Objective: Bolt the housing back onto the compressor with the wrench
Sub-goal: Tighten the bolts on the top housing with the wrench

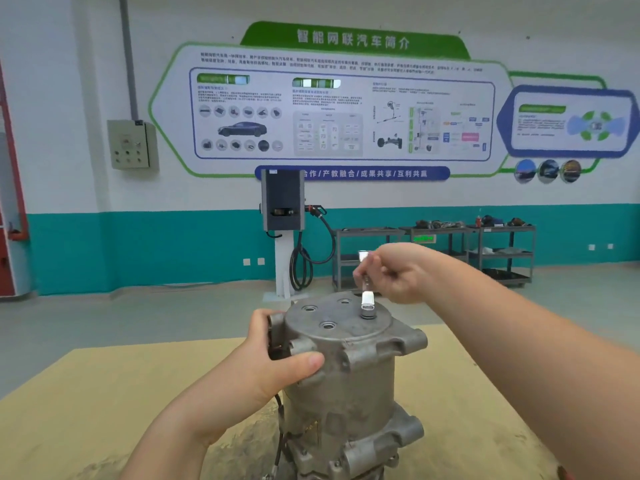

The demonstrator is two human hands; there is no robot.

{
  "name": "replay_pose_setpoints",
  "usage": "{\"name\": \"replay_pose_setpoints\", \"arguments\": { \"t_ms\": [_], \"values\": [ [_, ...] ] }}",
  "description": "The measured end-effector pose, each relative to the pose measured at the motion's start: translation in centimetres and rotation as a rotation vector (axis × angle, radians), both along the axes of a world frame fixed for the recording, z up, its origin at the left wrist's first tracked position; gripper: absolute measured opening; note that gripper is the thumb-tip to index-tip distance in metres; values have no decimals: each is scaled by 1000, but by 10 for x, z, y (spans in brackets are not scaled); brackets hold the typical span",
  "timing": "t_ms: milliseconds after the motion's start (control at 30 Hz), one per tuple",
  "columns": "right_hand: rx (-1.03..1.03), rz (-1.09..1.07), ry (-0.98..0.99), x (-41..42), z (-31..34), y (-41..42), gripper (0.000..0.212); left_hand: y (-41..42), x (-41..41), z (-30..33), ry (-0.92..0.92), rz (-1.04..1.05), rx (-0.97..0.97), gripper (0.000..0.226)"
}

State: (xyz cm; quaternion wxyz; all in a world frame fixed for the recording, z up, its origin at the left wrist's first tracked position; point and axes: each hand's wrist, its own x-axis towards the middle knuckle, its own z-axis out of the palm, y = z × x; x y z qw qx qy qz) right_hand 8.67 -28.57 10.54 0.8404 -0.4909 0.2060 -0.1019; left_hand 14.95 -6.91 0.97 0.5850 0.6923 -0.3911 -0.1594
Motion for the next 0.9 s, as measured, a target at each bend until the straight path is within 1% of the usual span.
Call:
{"name": "replay_pose_setpoints", "arguments": {
  "t_ms": [33,67,100,133,167,200,233,267,300,333,367,400,433,500,533,567,600,633,667,700,733,767,800,900],
  "values": [
    [155,-60,-94,-13,-9,-10,11,0,0,1,-2,-1,4,82],
    [249,-105,-184,-27,-19,-15,10,0,0,1,-3,-5,6,81],
    [285,-141,-272,-41,-29,-15,11,0,1,1,-3,-11,9,80],
    [247,-189,-351,-55,-38,-12,11,0,1,1,-1,-19,15,80],
    [133,-265,-434,-68,-48,-6,12,0,1,0,-1,-27,22,80],
    [-35,-346,-532,-81,-60,4,15,0,1,0,-4,-32,26,80],
    [-244,-423,-632,-92,-69,18,23,-1,2,-1,-7,-33,21,80],
    [-514,-484,-722,-102,-75,35,27,-1,2,-1,-1,-31,14,81],
    [-843,-511,-791,-109,-76,51,23,-1,1,0,2,-31,6,81],
    [-1170,-482,-803,-110,-73,64,15,0,-1,1,-1,-34,3,81],
    [-1444,-411,-802,-106,-69,73,9,0,-2,2,-16,-37,4,81],
    [-1650,-300,-770,-98,-60,81,6,0,-3,2,-45,-36,9,80],
    [-1781,-171,-692,-87,-48,90,5,0,-3,2,-89,-25,17,77],
    [-1964,29,-455,-58,-22,105,7,-1,-4,3,-152,-7,20,72],
    [-2030,60,-329,-41,-11,108,10,-1,-4,3,-140,-8,15,75],
    [-2044,89,-211,-25,0,109,14,-2,-4,4,-116,5,14,82],
    [-1967,174,-99,-11,11,108,16,-2,-3,4,-101,31,22,92],
    [-1792,303,-7,0,21,104,16,-3,-3,4,-102,51,31,101],
    [-1572,441,80,8,29,100,15,-2,-1,3,-109,51,35,107],
    [-1349,554,157,10,35,96,13,-2,0,3,-111,40,35,107],
    [-1185,615,209,11,37,92,11,-1,0,3,-106,29,35,102],
    [-1119,627,224,11,37,88,12,-1,1,3,-100,22,38,97],
    [-1122,603,212,11,36,86,14,-2,1,3,-96,22,43,95],
    [-1214,484,118,10,28,89,26,-3,2,1,-90,55,62,94]
  ]
}}
